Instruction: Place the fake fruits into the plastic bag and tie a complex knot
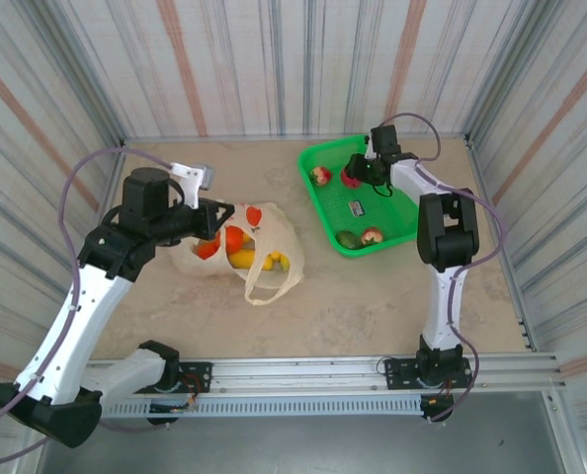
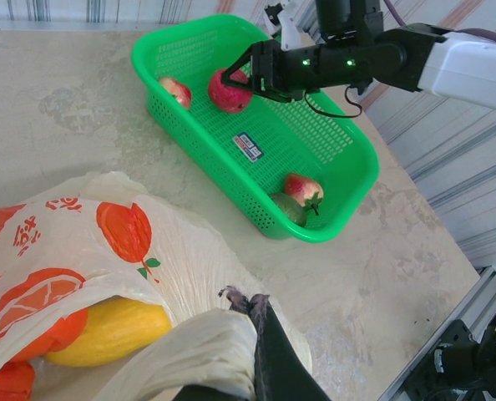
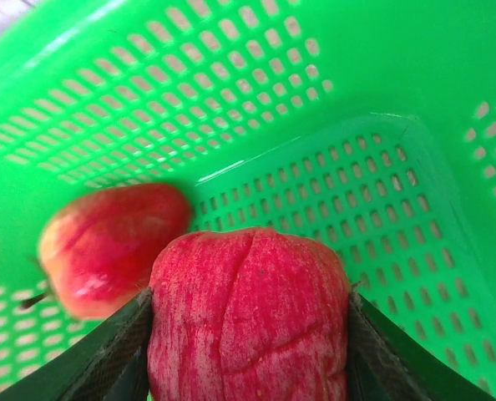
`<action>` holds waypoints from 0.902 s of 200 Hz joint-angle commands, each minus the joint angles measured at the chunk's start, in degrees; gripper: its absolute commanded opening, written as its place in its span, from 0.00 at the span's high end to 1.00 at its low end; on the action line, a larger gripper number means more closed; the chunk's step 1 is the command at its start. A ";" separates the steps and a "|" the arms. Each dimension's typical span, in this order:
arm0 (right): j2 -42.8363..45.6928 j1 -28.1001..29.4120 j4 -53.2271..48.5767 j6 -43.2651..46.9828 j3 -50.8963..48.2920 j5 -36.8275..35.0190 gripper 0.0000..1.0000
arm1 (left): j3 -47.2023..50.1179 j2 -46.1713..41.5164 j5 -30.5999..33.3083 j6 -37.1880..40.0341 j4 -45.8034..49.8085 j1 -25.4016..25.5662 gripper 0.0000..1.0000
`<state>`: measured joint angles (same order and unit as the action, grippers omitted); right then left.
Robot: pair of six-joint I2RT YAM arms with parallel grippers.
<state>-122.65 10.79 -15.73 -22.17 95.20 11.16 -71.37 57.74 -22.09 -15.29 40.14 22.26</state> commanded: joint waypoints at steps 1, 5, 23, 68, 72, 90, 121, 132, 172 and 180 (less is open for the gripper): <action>7.79 -0.26 3.81 -1.75 -4.06 3.20 0.45 | 0.55 -1.48 -0.63 -0.65 -0.70 0.34 1.00; 8.86 -0.16 4.36 -1.89 -4.88 4.07 0.46 | 0.54 -1.59 -0.67 -0.68 -0.68 0.35 1.00; 14.36 0.92 6.77 -3.19 -8.94 7.45 0.46 | 0.35 -1.91 -0.33 -0.52 -0.44 0.25 1.00; 31.29 9.53 15.50 -5.24 -22.31 16.74 0.46 | -0.01 -2.49 0.16 -0.36 -0.41 0.16 1.00; 32.57 10.65 16.16 -5.33 -23.42 17.53 0.47 | 0.01 -2.57 0.16 -0.29 -0.41 0.15 1.00; 38.00 15.84 18.97 -5.27 -27.92 21.12 0.46 | 0.01 -2.66 0.30 -0.19 -0.41 0.15 1.00; 41.25 25.08 21.08 -4.75 -31.56 22.69 0.46 | 0.00 -2.68 0.35 -0.18 -0.68 0.06 1.00; 40.78 28.24 19.75 -2.72 -31.21 22.47 0.46 | -0.08 -2.56 0.24 -0.18 -0.79 0.06 1.00; 34.40 33.18 22.55 -4.23 -30.50 22.47 0.46 | -0.15 -2.99 -0.04 -0.51 -0.90 0.06 1.00; 33.15 33.96 22.83 -4.33 -29.95 22.43 0.46 | -0.23 -3.21 -0.05 -0.52 -0.78 0.06 1.00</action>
<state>-85.41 43.48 4.69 -25.69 64.64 32.34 -71.37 55.90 -21.87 -15.27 40.16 22.26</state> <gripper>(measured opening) 0.546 0.043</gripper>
